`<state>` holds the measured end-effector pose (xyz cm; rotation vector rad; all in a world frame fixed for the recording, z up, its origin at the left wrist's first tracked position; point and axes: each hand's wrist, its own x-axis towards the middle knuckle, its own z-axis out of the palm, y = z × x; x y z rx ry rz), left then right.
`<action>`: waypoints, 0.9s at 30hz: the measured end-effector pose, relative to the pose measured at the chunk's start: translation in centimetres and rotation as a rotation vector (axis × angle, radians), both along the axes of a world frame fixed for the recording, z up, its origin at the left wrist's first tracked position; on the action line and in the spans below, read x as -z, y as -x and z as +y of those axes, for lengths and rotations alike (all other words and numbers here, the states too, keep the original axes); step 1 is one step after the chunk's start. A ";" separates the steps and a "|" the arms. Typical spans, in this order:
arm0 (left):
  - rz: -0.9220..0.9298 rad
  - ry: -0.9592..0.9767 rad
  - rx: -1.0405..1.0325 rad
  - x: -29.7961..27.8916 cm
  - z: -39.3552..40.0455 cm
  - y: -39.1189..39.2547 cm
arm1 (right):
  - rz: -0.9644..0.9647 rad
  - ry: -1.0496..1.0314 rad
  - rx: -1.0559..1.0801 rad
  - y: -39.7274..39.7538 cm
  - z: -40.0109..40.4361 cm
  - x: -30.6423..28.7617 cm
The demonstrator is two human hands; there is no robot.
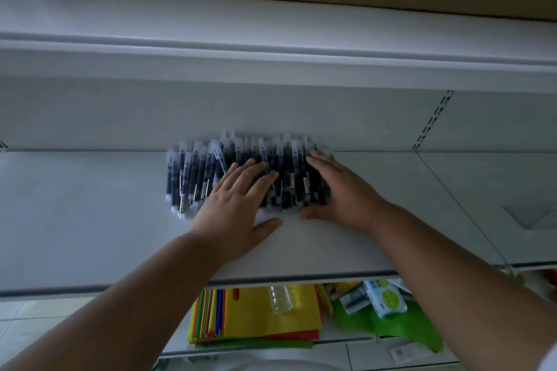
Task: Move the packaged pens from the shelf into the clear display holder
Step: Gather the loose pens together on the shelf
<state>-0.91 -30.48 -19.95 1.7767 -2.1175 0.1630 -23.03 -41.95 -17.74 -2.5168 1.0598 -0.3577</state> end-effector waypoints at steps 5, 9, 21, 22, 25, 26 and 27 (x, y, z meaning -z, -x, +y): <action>0.060 0.056 -0.127 -0.2 1.1 -0.5 | -0.082 0.085 -0.018 -1.4 0.6 -2.0; 0.106 0.069 -0.181 -0.3 2.6 -1.4 | -0.188 0.142 0.001 -3.3 2.5 -3.3; 0.177 0.014 -0.346 -1.4 5.2 -8.4 | -0.267 0.284 0.060 -11.1 8.6 -6.7; 0.197 -0.006 -0.357 -1.6 5.3 -9.0 | -0.265 0.284 0.075 -11.7 8.8 -6.7; 0.296 -0.100 -0.397 -2.2 4.9 -10.5 | -0.261 0.290 0.127 -13.2 9.7 -6.5; 0.317 -0.136 -0.411 -2.3 4.6 -10.9 | -0.257 0.292 0.141 -13.5 9.9 -6.3; 0.323 -0.171 -0.427 -2.4 4.1 -11.2 | -0.250 0.295 0.152 -13.8 10.1 -6.1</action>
